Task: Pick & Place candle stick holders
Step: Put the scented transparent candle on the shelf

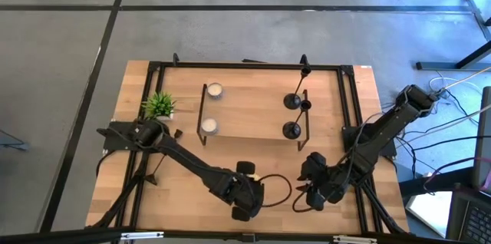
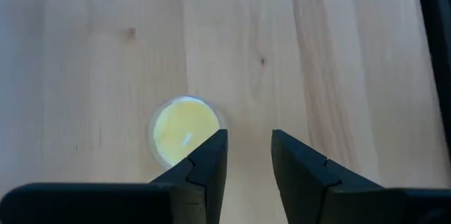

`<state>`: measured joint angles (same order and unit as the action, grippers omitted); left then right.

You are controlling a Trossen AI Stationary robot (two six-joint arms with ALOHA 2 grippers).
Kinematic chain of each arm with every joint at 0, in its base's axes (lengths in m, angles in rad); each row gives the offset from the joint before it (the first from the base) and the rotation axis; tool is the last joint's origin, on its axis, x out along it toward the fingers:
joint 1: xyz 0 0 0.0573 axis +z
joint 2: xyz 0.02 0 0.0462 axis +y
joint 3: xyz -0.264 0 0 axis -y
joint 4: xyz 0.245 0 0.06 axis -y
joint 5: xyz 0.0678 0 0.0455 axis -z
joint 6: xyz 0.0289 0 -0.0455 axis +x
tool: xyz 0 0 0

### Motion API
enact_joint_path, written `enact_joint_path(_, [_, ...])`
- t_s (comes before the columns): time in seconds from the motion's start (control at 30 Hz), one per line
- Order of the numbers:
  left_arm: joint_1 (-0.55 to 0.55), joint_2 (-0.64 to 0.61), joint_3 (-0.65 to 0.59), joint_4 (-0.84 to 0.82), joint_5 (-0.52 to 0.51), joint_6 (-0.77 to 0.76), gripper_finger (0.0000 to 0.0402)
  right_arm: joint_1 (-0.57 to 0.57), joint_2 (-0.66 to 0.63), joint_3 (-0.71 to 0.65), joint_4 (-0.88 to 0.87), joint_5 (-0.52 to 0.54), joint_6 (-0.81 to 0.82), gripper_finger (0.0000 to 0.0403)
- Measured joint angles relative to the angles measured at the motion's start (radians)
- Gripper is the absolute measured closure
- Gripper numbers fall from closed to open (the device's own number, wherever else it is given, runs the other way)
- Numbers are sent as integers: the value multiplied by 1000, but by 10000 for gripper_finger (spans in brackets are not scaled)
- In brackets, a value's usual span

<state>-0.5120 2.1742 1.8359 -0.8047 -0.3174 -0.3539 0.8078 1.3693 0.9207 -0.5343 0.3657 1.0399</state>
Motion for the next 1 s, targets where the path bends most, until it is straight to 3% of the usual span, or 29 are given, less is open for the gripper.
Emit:
enact_joint_path(0.13, [26,11,1,-4,73,51,294,5,0,0,16,0,23,236])
enact_joint_path(0.27, [50,11,0,-5,70,110,294,6,0,0,34,0,33,236])
enact_joint_path(0.67, [96,24,0,-22,195,110,294,6,0,0,38,0,46,236])
enact_joint_path(1.0, [86,39,1,-43,182,106,294,6,0,0,39,0,46,235])
